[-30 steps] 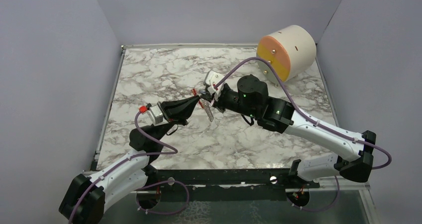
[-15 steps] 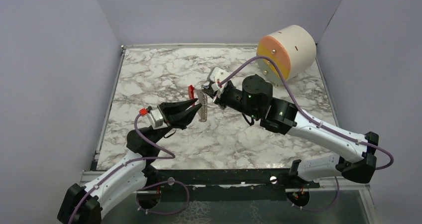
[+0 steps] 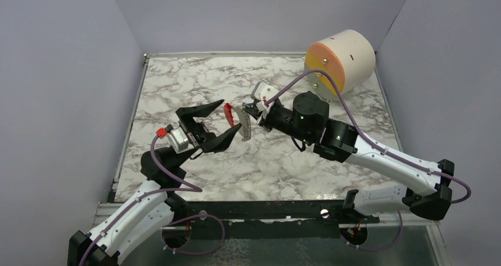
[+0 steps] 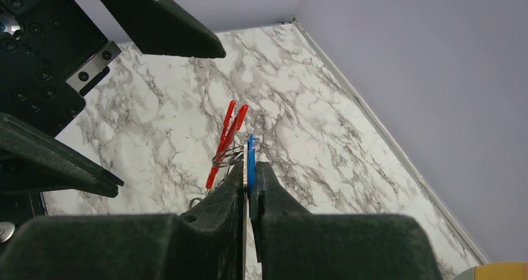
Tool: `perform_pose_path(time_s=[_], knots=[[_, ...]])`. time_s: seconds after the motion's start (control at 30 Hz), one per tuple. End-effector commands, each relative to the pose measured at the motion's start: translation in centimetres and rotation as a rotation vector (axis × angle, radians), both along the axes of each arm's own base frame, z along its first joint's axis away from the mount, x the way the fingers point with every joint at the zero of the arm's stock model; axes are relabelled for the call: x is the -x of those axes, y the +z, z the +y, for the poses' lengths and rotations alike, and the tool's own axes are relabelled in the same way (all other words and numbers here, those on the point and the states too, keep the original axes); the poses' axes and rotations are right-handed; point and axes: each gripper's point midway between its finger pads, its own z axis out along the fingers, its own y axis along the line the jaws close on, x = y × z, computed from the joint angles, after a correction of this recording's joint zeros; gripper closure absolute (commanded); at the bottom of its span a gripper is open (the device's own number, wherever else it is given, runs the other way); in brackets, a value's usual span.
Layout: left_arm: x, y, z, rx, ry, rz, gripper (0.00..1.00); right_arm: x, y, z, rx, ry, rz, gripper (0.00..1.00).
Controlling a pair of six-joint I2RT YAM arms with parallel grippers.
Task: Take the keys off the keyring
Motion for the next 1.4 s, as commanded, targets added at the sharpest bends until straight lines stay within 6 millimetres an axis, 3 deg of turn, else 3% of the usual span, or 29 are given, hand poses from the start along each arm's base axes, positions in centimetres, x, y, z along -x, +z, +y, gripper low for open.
perform_pose_path(time_s=[0.0, 0.37, 0.67, 0.87, 1.03, 1.23, 1.37], knots=[[0.2, 0.0, -1.4, -0.090, -0.039, -0.030, 0.18, 1.5, 2.4, -0.4, -0.080, 0.054, -0.029, 0.99], [-0.4, -0.1, -2.1, -0.149, -0.031, -0.073, 0.26, 3.3, 2.3, -1.7, -0.096, 0.115, -0.030, 0.99], [2.1, 1.4, -3.3, -0.198, -0.162, -0.163, 0.26, 4.4, 1.3, -1.7, -0.071, 0.175, -0.019, 0.99], [2.6, 3.0, -2.7, -0.191, -0.127, -0.221, 0.38, 4.9, 1.3, -1.9, -0.075, 0.194, -0.022, 0.99], [3.0, 2.4, -2.4, -0.218, -0.115, -0.232, 0.39, 5.1, 1.8, -2.1, -0.088, 0.198, -0.030, 0.99], [1.2, 2.1, -1.5, -0.185, -0.013, -0.188, 0.51, 5.7, 2.1, -2.2, -0.099, 0.226, -0.032, 0.99], [1.1, 2.3, -2.2, -0.197, -0.044, -0.182, 0.56, 5.9, 2.0, -2.1, -0.097, 0.238, -0.032, 0.99]])
